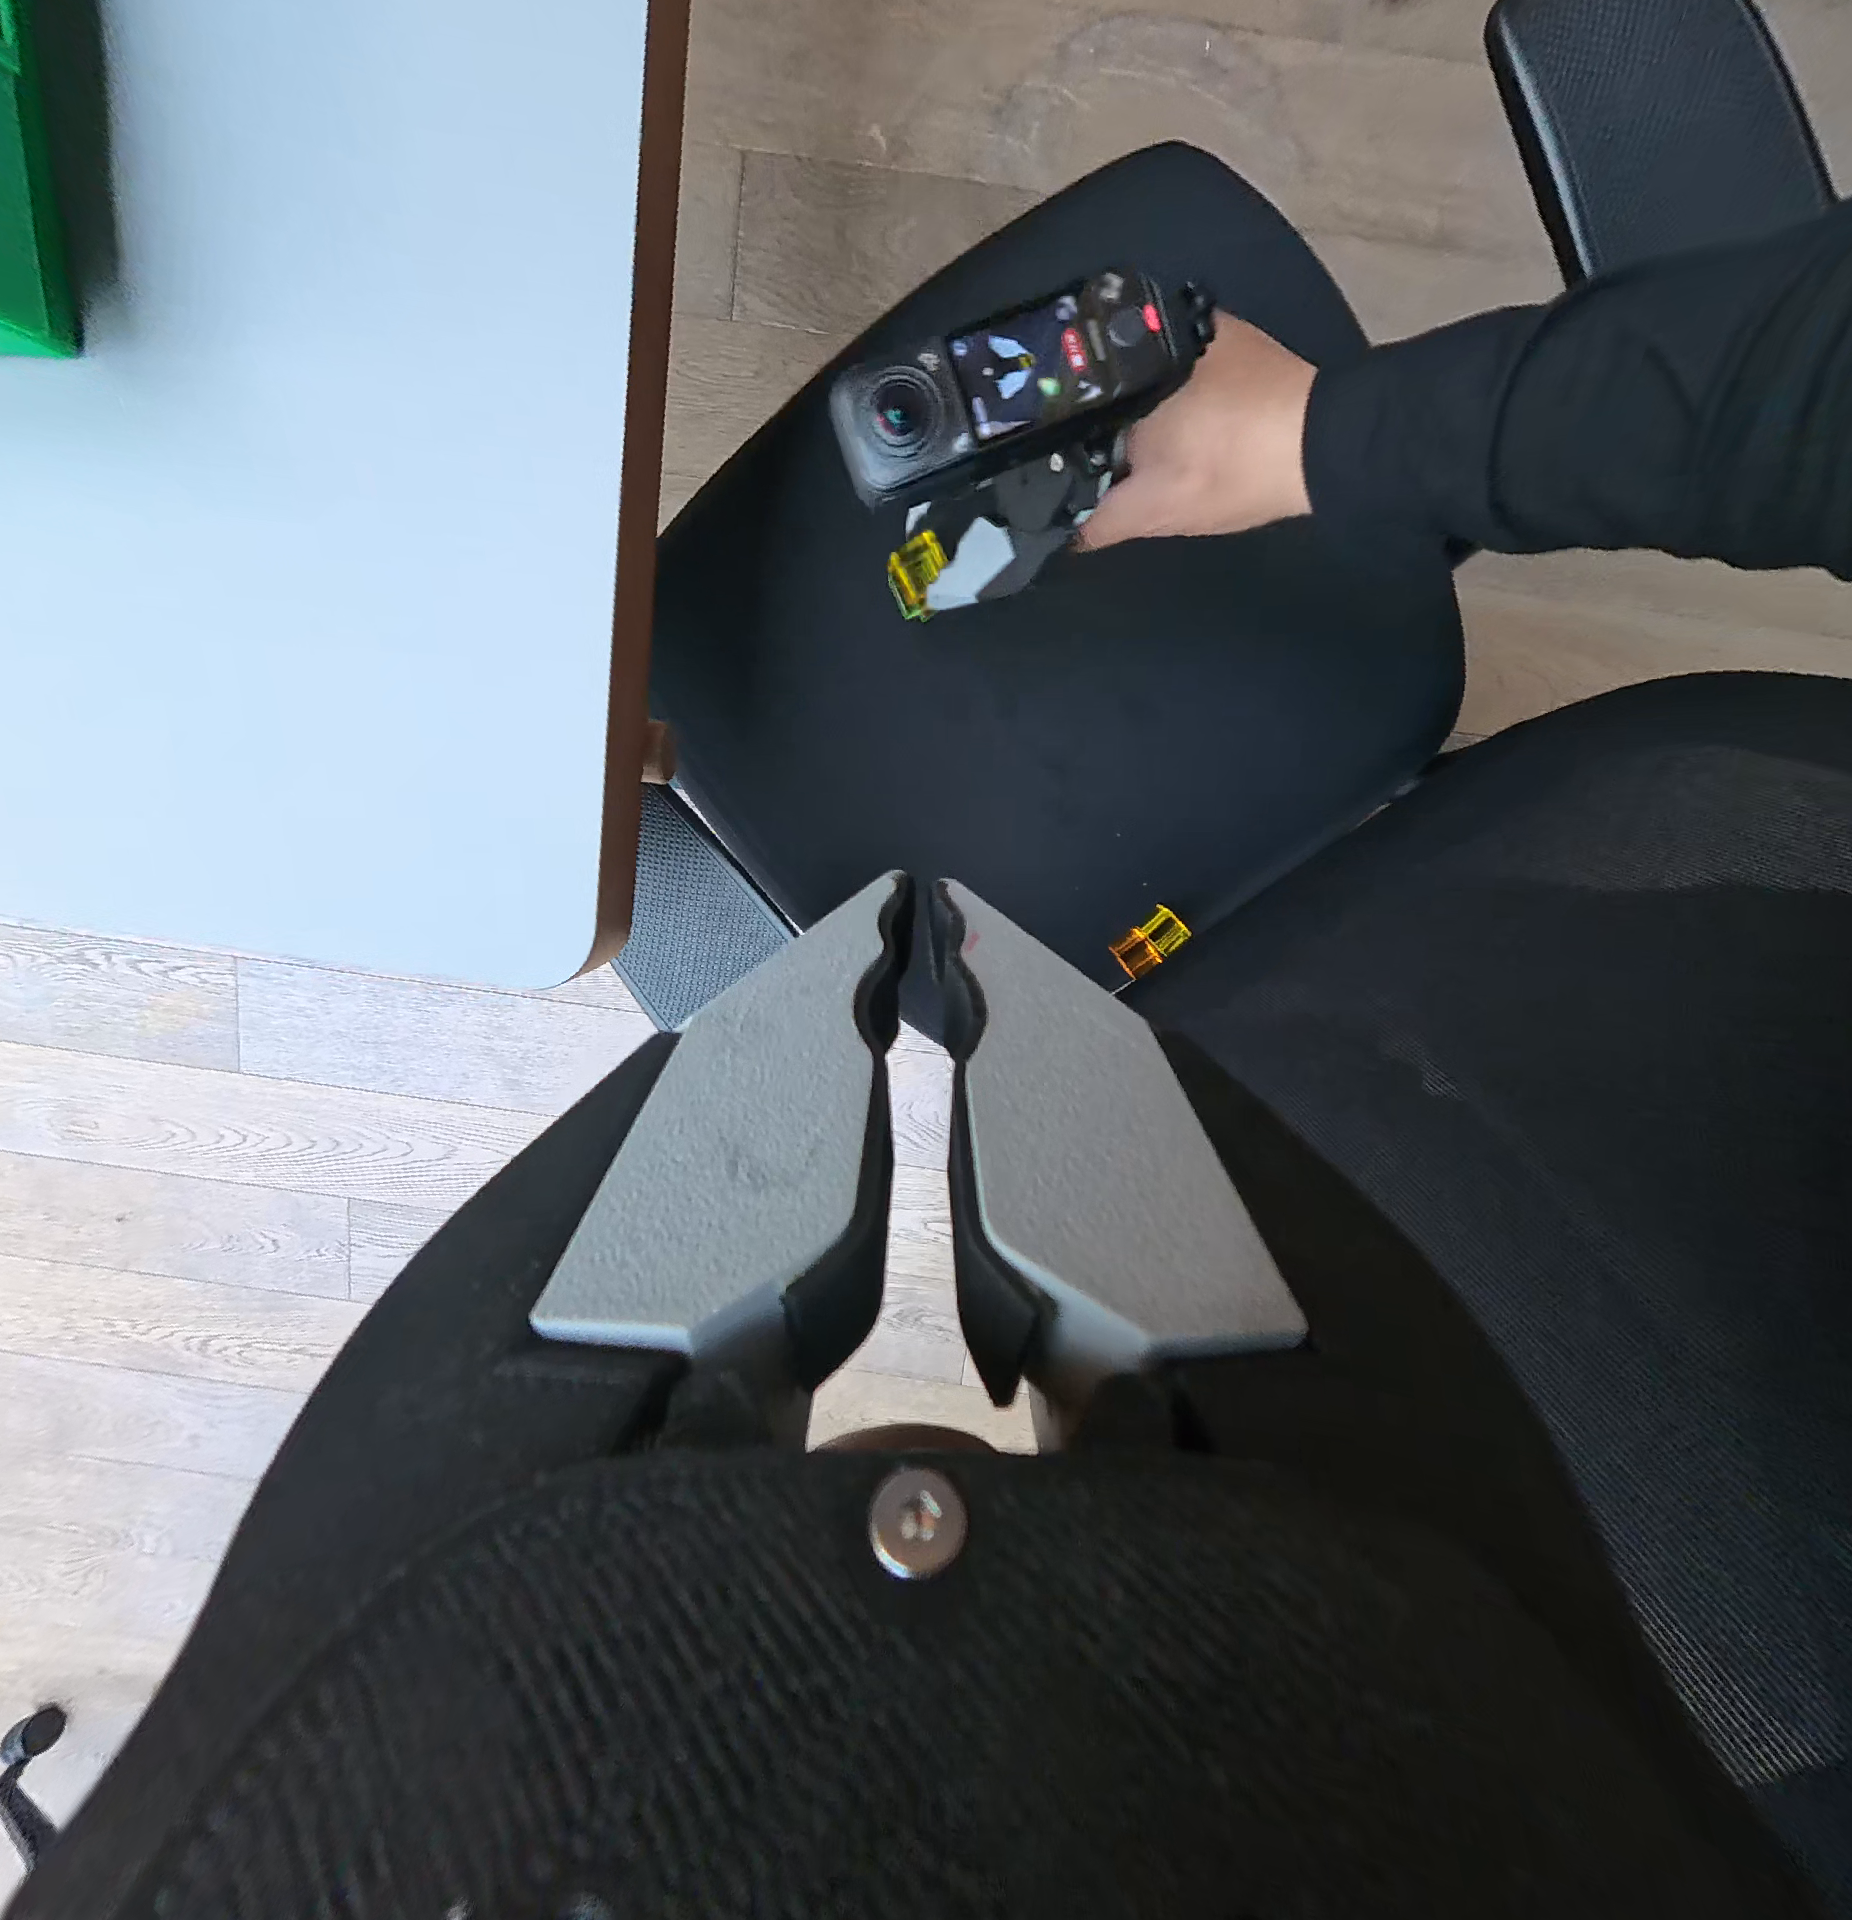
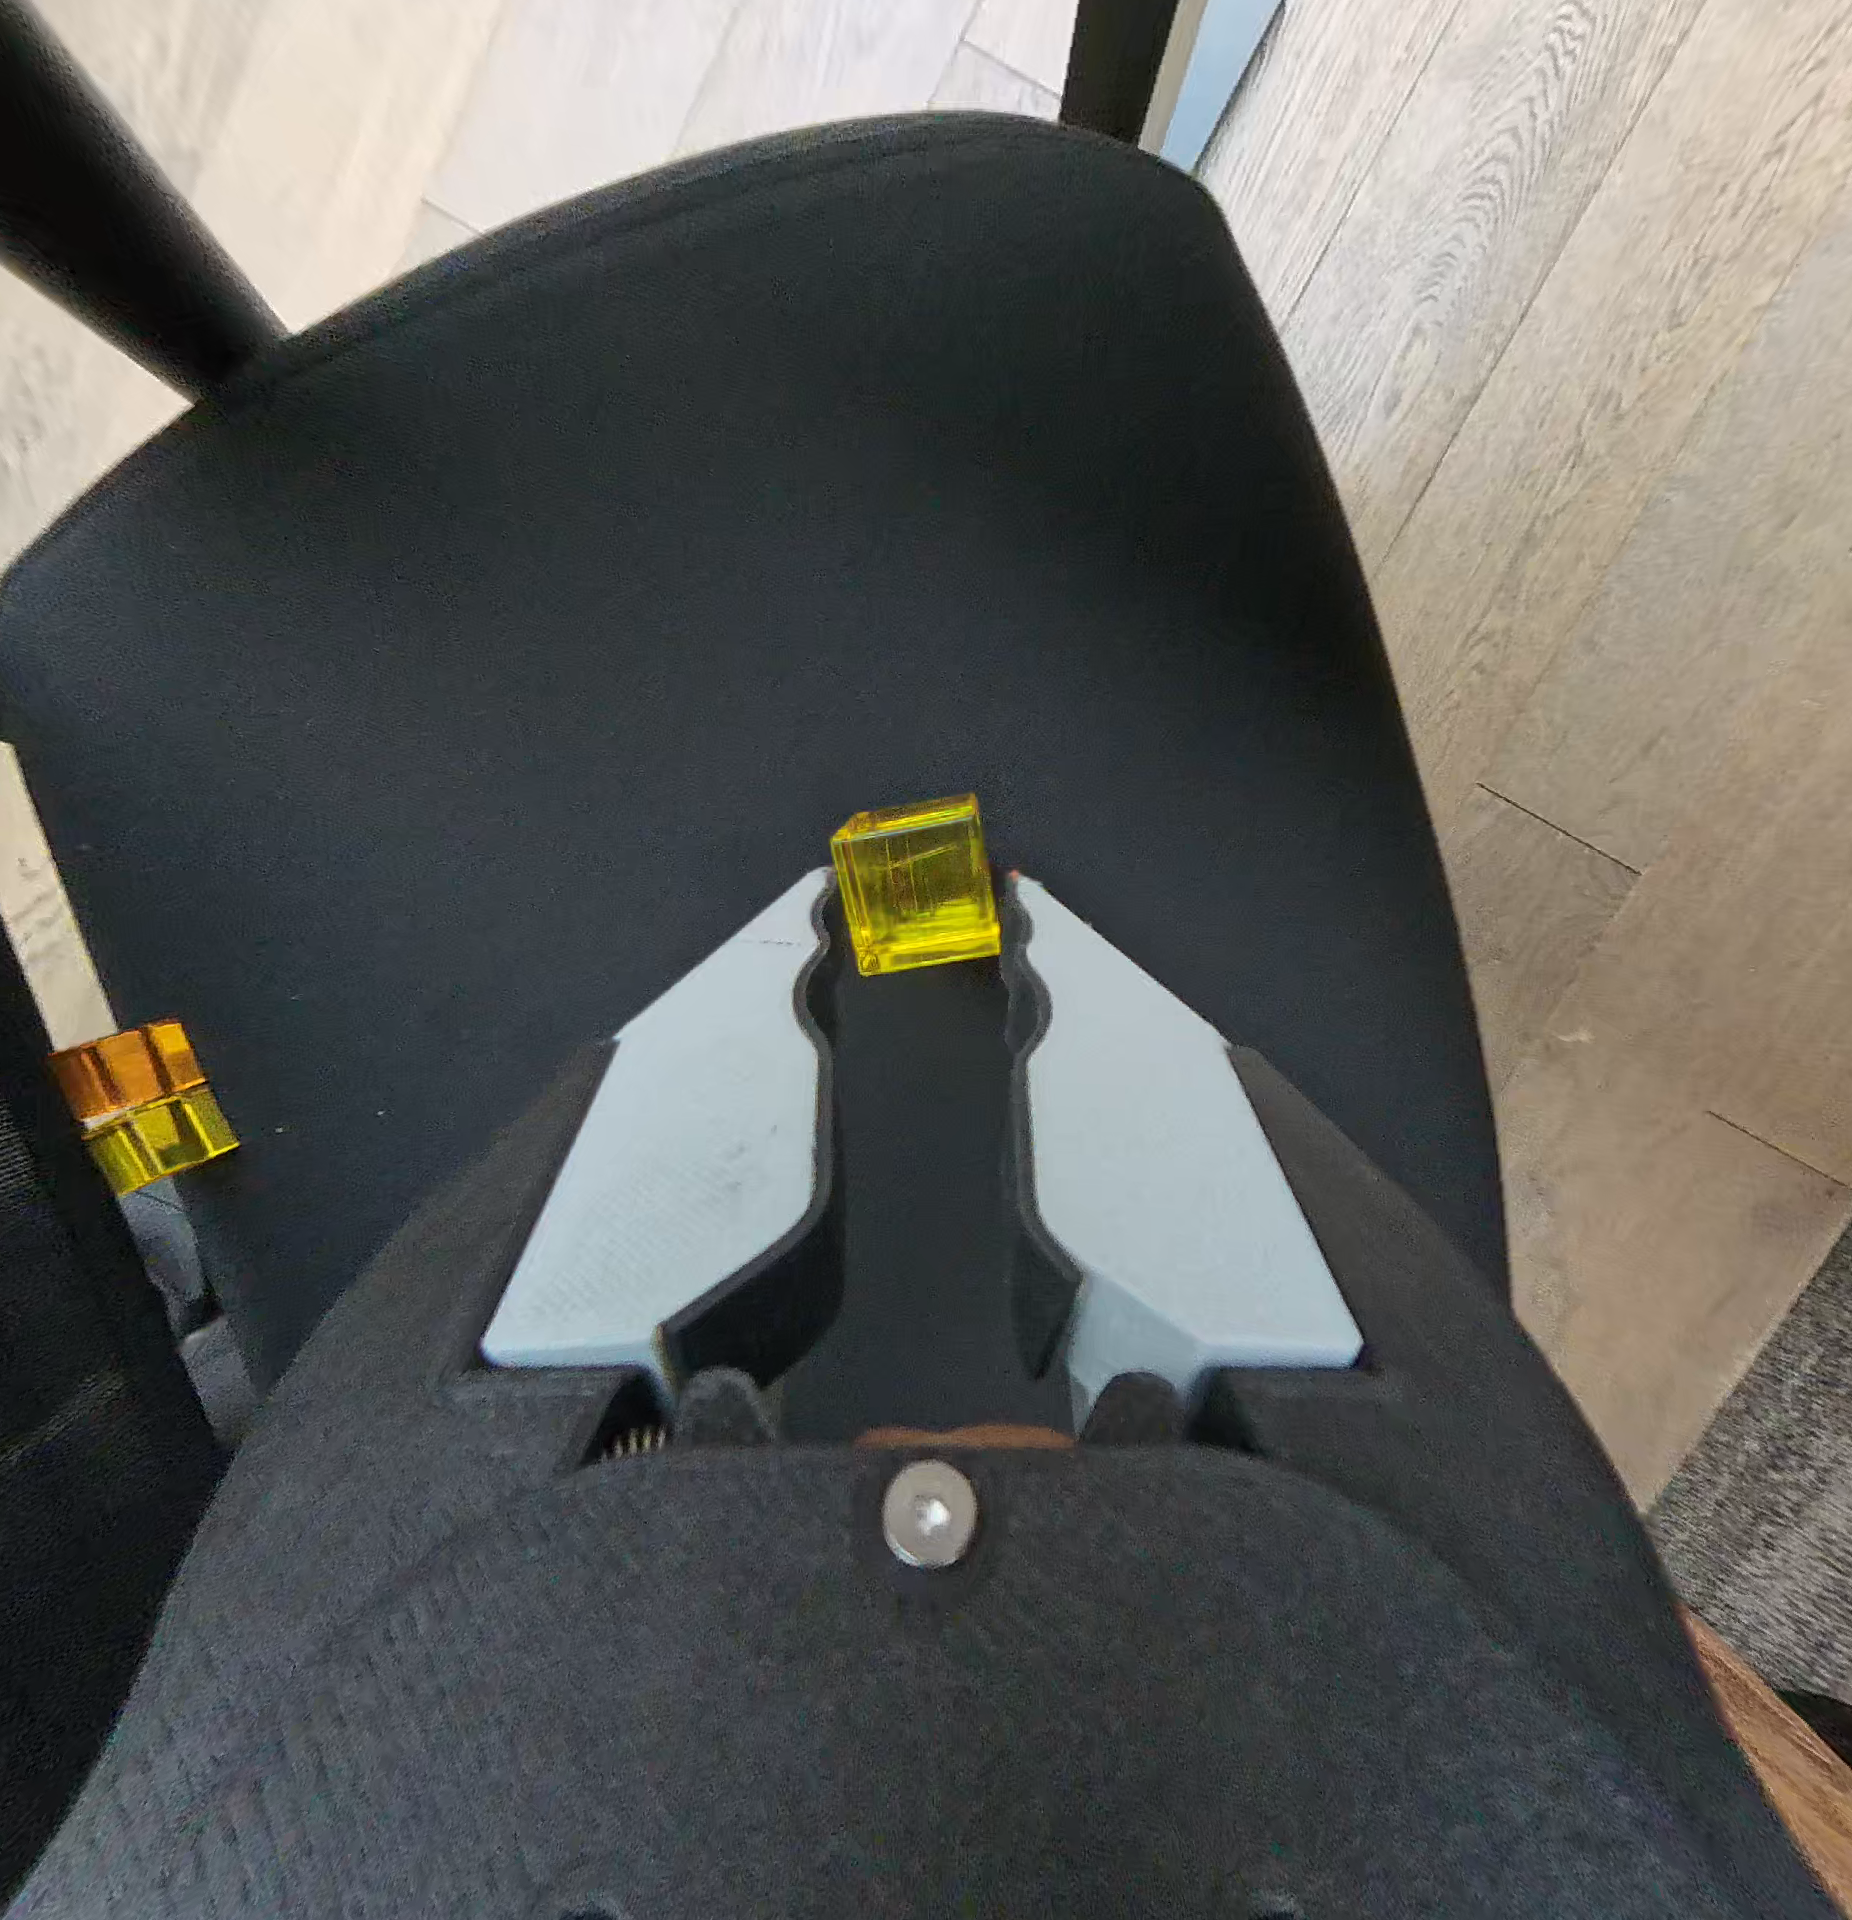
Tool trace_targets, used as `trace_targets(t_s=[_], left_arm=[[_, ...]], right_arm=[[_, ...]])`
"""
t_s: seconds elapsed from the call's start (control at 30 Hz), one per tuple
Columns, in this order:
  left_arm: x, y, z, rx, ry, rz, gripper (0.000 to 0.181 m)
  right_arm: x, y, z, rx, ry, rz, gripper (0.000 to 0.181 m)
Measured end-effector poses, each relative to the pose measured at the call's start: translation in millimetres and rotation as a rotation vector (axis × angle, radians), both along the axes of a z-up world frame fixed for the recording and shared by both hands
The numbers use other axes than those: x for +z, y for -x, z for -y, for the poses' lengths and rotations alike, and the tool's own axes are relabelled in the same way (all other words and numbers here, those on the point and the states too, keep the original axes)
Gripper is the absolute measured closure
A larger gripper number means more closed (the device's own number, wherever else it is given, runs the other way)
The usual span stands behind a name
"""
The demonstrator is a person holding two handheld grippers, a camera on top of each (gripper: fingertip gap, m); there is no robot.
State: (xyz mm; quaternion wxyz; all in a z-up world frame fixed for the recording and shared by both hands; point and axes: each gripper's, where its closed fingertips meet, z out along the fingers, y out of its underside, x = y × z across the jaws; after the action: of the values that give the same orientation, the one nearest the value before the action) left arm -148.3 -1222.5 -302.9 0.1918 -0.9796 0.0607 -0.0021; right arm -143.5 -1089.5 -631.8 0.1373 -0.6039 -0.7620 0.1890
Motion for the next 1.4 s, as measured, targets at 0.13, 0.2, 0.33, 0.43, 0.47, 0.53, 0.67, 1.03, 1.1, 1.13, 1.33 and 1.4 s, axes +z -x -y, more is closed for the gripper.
trace_targets(t_s=[0.13, 0.2, 0.33, 0.43, 0.47, 0.53, 0.67, 1.03, 1.1, 1.13, 1.33, 1.4], left_arm=[[-1.3, -0.6, 0.9, -0.002, 0.005, 0.001, 0.181], [-0.4, 0.0, 0.5, 0.003, 0.001, 0.006, 0.181], [-1.2, 0.2, 1.7, 0.003, 0.006, 0.007, 0.181], [-1.1, 0.5, 1.8, 0.004, 0.005, 0.007, 0.181], [-0.6, 0.3, 1.4, 0.004, 0.003, 0.008, 0.181], [0.2, -0.2, 0.9, 0.004, 0.000, 0.010, 0.181], [-0.4, -1.1, 0.9, 0.000, 0.002, 0.009, 0.181], [0.2, 16.8, 7.3, 0.050, 0.010, -0.006, 0.181], [4.4, 24.9, 7.5, 0.079, -0.005, -0.005, 0.181], [6.1, 27.5, 7.3, 0.087, -0.012, -0.005, 0.181], [3.1, 28.0, 8.9, 0.089, -0.001, -0.005, 0.181], [1.9, 23.2, 7.5, 0.072, 0.001, -0.004, 0.181]], right_arm=[[-7.0, 9.2, -0.3, 0.045, -0.040, 0.044, 0.154], [-14.6, 9.9, -2.2, 0.056, -0.070, 0.071, 0.154], [-24.2, 8.4, -1.4, 0.065, -0.061, 0.085, 0.154], [-26.4, 6.9, -1.3, 0.075, -0.081, 0.086, 0.151], [-27.8, 5.9, -0.9, 0.083, -0.090, 0.088, 0.149], [-30.6, 4.2, 0.2, 0.092, -0.099, 0.093, 0.142], [-31.2, 4.3, 1.3, 0.088, -0.094, 0.081, 0.136], [-42.9, -3.8, -4.2, 0.023, -0.032, 0.096, 0.134], [-40.1, -5.1, -5.9, -0.017, -0.006, 0.076, 0.135], [-38.4, -5.8, -7.1, -0.042, 0.006, 0.063, 0.135], [-30.6, -10.8, -4.8, -0.167, 0.089, -0.008, 0.135], [-27.6, -11.8, 0.6, -0.186, 0.113, -0.034, 0.133]])
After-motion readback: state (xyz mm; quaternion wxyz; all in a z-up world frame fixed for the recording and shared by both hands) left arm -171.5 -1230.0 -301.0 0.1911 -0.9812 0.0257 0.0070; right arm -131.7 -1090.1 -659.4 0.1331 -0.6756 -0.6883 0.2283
